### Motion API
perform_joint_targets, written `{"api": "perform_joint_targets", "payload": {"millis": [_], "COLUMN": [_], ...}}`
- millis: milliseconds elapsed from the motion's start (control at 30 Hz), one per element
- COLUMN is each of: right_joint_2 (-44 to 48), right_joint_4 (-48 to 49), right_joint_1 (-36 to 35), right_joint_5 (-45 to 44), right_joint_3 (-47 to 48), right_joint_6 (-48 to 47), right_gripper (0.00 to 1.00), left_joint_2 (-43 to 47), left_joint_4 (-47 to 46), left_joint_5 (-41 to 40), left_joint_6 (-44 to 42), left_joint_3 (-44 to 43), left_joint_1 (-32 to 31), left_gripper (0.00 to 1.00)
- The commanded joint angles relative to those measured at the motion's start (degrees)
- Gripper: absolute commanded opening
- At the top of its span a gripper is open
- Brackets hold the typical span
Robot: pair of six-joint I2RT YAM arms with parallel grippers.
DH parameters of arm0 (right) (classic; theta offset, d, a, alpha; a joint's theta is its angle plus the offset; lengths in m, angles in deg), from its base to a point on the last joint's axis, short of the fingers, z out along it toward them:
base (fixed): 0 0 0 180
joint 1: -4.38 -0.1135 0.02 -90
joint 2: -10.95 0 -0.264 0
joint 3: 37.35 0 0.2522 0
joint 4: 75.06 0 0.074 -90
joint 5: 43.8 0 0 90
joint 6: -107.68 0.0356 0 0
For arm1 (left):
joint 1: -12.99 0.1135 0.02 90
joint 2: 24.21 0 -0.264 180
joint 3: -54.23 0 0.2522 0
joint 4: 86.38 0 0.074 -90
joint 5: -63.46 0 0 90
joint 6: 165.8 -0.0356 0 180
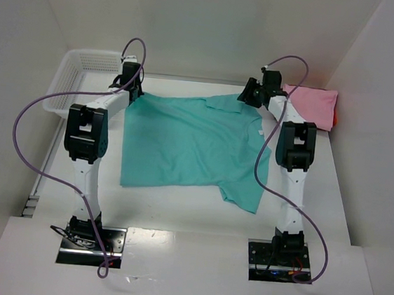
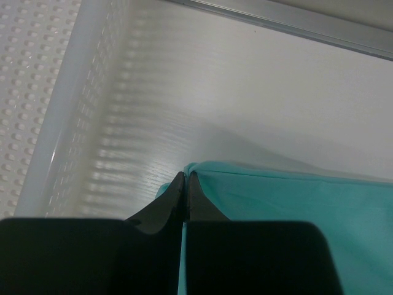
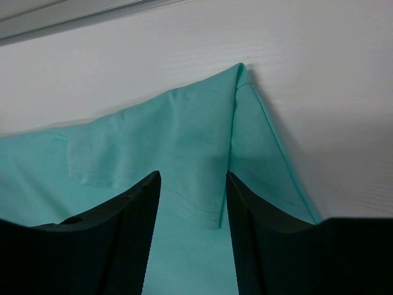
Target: Fold and stack the t-shirts
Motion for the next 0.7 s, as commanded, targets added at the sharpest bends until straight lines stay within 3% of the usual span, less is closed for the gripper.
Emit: {"api": "perform_joint_targets", "payload": {"millis": [0, 500, 667], "right_joint_2": [-1.73, -6.47, -8.11], "right_joint_4": [1.22, -0.36, -0.55], "right_joint_1": [-0.65, -0.65, -0.65], "right_joint_5": [0.63, -0.08, 1.29], "right_joint_3": [2.44, 7.95, 10.96], "right_joint_6": [0.07, -0.45, 0.68], "right_gripper": [0.53, 0.53, 0.43], "left_joint_2": [-0.08, -0.08, -0.08], "left_joint_4": [-1.89, -1.89, -1.89], "left_joint_5": [0.67, 0.67, 0.86], "left_joint_6": [-1.26, -1.26, -1.26], "left_joint_3": [-0.55, -0.55, -0.55], "left_joint_1": [0.44, 0.97, 0.97], "left_gripper": [0.0, 0.0, 0.0]}}
